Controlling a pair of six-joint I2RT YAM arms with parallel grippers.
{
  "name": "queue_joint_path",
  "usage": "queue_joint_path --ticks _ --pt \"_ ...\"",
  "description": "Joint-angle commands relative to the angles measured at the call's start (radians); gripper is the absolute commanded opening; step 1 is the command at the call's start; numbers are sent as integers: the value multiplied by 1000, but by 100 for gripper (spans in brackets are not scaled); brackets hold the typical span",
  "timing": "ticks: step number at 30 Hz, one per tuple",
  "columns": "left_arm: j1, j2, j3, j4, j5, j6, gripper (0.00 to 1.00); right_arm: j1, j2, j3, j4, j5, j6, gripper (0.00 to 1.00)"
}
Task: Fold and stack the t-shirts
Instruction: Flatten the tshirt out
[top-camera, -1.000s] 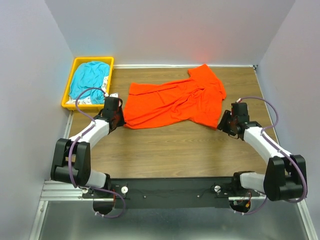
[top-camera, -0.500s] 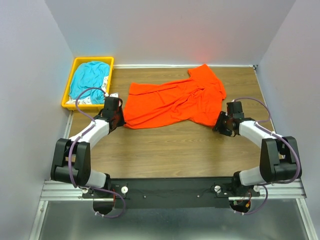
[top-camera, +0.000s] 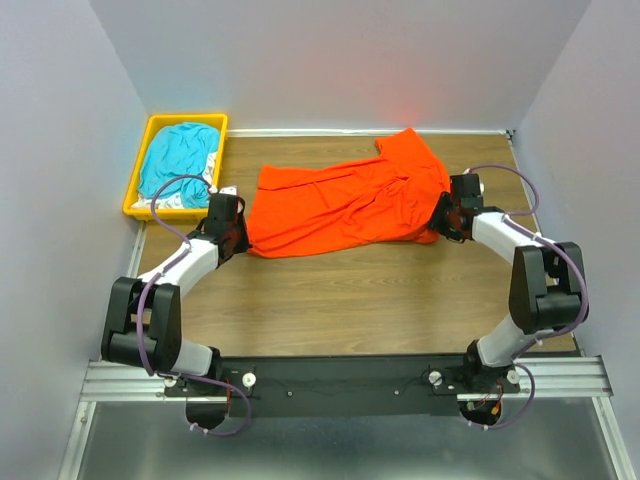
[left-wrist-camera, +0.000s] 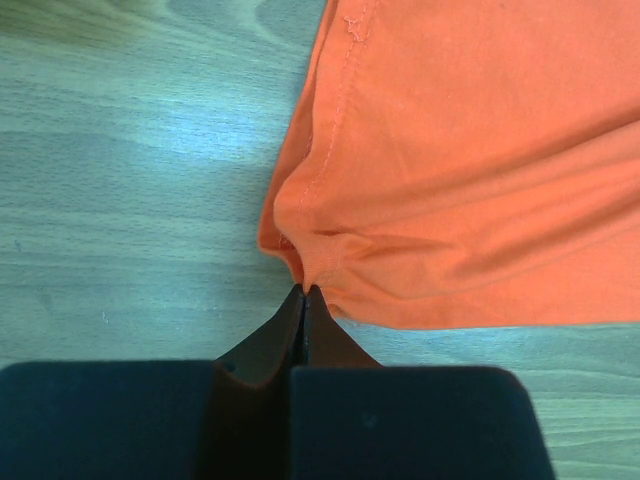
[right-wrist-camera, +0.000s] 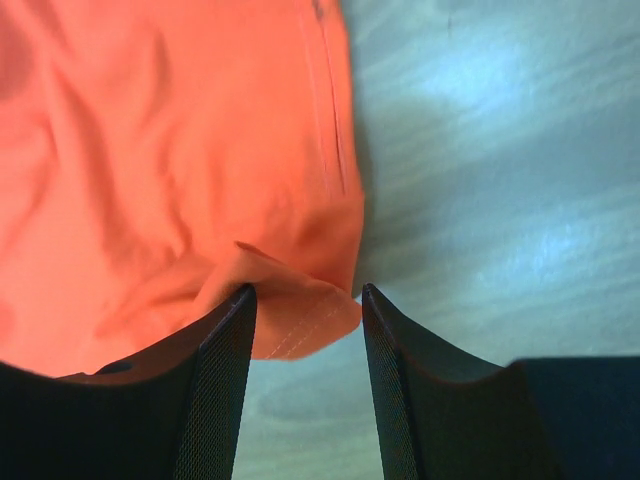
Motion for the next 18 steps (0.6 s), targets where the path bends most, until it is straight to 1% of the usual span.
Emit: queue_joint_path --ticks 1,4,6,11,14,17,18 --pt "5 -18 19 7 1 12 0 0 84 66 8 83 -16 54" --pt "4 -15 19 8 6 12 0 1 116 93 7 61 -30 54" --pt "5 -15 19 8 6 13 0 0 107 84 8 44 -41 54" --pt "4 -16 19 7 4 13 0 -2 12 12 0 38 -73 53" --pt "4 -18 19 8 10 13 0 -21 -78 -37 2 -15 -110 51" --pt "4 -15 20 10 16 13 0 -44 -94 -60 4 -139 -145 50" --pt "3 -15 20 11 18 13 0 -51 -94 -65 4 -140 -150 50"
